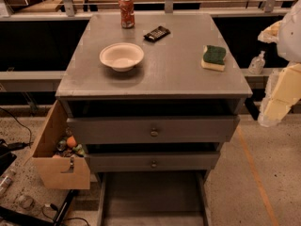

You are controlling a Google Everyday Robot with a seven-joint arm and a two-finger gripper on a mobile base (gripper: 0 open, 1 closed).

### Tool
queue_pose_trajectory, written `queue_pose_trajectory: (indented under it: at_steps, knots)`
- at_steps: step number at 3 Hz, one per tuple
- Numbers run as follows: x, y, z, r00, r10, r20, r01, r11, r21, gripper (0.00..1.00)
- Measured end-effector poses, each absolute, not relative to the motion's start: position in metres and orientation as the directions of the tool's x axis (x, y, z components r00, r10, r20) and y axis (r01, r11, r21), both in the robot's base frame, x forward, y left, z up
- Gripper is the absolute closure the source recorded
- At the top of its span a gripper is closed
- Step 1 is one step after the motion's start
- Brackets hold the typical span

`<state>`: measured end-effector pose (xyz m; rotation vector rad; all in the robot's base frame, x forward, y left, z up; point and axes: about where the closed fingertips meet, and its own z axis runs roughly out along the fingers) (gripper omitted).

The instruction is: Place sponge into bottom drawer

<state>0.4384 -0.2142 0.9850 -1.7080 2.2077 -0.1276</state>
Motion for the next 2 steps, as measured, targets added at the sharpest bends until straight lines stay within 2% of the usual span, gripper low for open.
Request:
queue_pose_trajectory:
  at_steps: [2]
  knots:
    - [0.4355,-0.2158,0.9909,-0.239,-0.936,-0.258,-0.898,0.314,-0.309,0.00]
